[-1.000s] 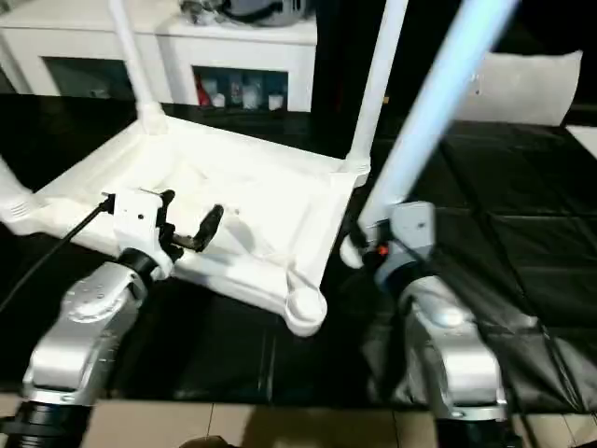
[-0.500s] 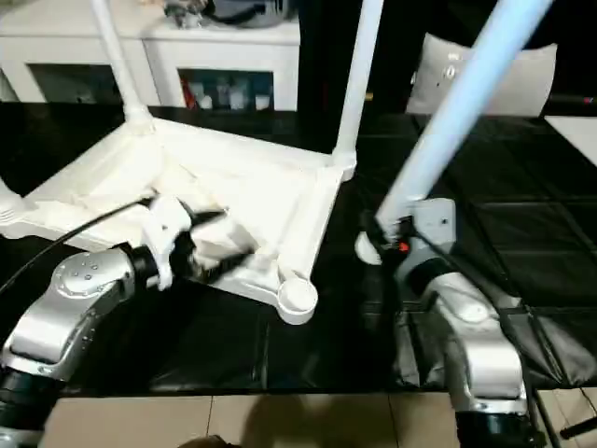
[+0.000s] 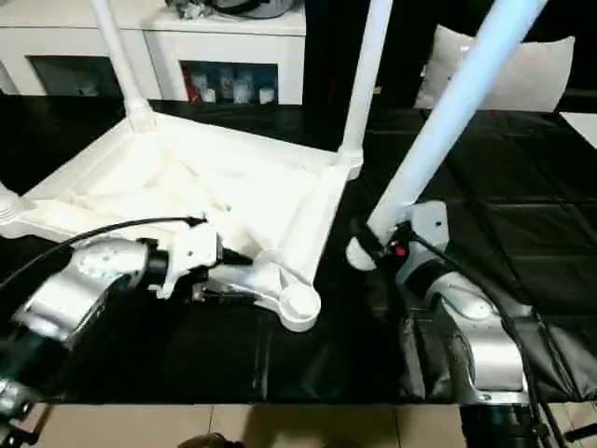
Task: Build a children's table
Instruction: Move to table, then insert table leg to table base
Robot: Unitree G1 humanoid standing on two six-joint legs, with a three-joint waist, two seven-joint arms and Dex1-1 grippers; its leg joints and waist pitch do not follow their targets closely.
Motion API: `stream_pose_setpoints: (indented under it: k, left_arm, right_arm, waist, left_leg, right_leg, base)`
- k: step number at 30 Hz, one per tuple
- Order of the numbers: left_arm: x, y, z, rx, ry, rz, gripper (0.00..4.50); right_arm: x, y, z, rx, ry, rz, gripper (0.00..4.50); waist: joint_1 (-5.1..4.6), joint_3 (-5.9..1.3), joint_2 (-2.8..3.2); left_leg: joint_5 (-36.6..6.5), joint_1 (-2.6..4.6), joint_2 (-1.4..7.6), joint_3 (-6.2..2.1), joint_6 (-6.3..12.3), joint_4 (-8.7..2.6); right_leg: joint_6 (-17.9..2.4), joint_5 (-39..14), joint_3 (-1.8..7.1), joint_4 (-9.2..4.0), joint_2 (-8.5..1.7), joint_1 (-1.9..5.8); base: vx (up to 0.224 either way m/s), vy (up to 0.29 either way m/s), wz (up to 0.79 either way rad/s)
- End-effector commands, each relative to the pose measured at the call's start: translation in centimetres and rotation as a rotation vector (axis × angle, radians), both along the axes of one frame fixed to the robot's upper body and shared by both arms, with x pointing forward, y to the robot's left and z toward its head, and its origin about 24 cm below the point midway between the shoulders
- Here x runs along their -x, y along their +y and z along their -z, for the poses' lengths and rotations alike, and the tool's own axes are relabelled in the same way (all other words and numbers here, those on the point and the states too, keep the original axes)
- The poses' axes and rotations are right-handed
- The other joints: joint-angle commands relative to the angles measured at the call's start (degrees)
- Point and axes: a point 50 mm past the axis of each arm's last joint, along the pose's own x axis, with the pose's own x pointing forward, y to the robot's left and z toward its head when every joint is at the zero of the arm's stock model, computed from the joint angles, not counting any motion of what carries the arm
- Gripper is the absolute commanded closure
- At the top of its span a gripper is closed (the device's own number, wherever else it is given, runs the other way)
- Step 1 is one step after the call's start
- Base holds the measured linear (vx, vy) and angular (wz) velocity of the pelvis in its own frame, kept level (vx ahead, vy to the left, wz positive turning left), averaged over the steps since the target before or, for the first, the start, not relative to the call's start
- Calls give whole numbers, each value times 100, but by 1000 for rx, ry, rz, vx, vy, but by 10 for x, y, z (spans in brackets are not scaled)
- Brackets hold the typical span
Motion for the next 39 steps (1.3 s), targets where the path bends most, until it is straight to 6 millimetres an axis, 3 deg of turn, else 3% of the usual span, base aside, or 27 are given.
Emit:
stream_pose_setpoints:
  k: [1, 2, 4, 5, 6, 10, 12, 13, 14, 21, 28, 32, 39]
  left_arm:
    - [-5, -2, -1, -38, -10, 42, 173]
    - [-8, -2, -1, -46, 2, 59, 186]
    - [-10, -3, -1, -48, 10, 68, 205]
    - [-12, -4, 0, -55, 27, 84, 211]
    - [-12, -4, 0, -58, 33, 89, 220]
    - [-16, -4, 5, -108, 64, 127, 253]
    - [-17, -3, 7, -132, 66, 136, 270]
    - [-18, -2, 8, -144, 64, 141, 282]
    - [-19, -2, 8, -154, 61, 147, 289]
    - [-24, 0, 8, -221, 37, 184, 333]
    - [-26, 2, 8, -271, 33, 204, 381]
    - [-27, 5, 10, -304, 38, 185, 414]
    - [-28, 15, 19, -329, 99, 59, 440]
  right_arm:
    - [2, 2, -5, -9, -25, -27, 262]
    - [2, 3, -4, -10, -23, -37, 262]
    - [2, 3, -4, -11, -21, -42, 262]
    - [2, 4, -4, -12, -20, -50, 262]
    - [2, 4, -4, -12, -20, -52, 262]
    - [4, 4, -3, -9, -15, -67, 262]
    - [5, 4, -3, -7, -13, -70, 262]
    - [5, 4, -2, -5, -10, -73, 262]
    - [6, 4, -1, -2, -7, -76, 262]
    - [8, 8, 2, 15, 5, -106, 262]
    - [8, 9, 4, 25, 9, -113, 262]
    - [8, 9, 4, 28, 10, -113, 262]
    - [6, 9, 2, 16, -1, -96, 262]
  waist:
    - [31, -351, 45]
    - [25, -351, 11]
    - [32, -359, 23]
    - [33, -362, 3]
    - [42, -364, 47]
    - [40, -379, 20]
    - [45, -384, 18]
    - [47, -384, 67]
    - [38, -377, 38]
    - [50, -360, 29]
    - [44, -374, 4]
    - [39, -361, -8]
    - [3, -328, 13]
  left_leg:
    - [-1401, 157, 828, -358, -155, -624]
    - [-1469, 168, 823, -341, -204, -627]
    - [-1462, 173, 826, -338, -246, -630]
    - [-1348, 151, 832, -336, -221, -629]
    - [-1335, 158, 833, -339, -225, -623]
    - [-1116, 146, 831, -324, -105, -606]
    - [-1110, 148, 848, -327, -74, -605]
    - [-1118, 152, 848, -330, -78, -604]
    - [-1170, 151, 852, -327, -82, -612]
    - [-1414, 152, 870, -338, -166, -626]
    - [-1142, 143, 870, -323, -69, -615]
    - [-1211, 140, 876, -322, -47, -612]
    - [-1646, 138, 881, -356, -249, -643]
  right_leg:
    - [-1727, -575, 326, -312, -591, 193]
    - [-1707, -622, 325, -332, -579, 182]
    - [-1726, -552, 324, -317, -580, 182]
    - [-1753, -391, 326, -305, -591, 199]
    - [-1763, -373, 328, -302, -600, 197]
    - [-1846, -35, 317, -282, -599, 216]
    - [-1870, -13, 317, -278, -611, 225]
    - [-1876, -26, 316, -273, -609, 221]
    - [-1876, -57, 315, -287, -597, 219]
    - [-1865, -365, 325, -311, -628, 213]
    - [-1909, -67, 319, -284, -629, 222]
    - [-1896, -262, 331, -308, -649, 222]
    - [-1821, -824, 345, -350, -655, 200]
  base:
    - [0, 0, 0]
    - [0, 0, 0]
    - [0, 0, 0]
    - [0, 0, 0]
    - [0, 0, 0]
    - [0, 0, 0]
    - [0, 0, 0]
    - [0, 0, 0]
    - [0, 0, 0]
    - [0, 0, 0]
    - [0, 0, 0]
    - [0, 0, 0]
    - [0, 0, 0]
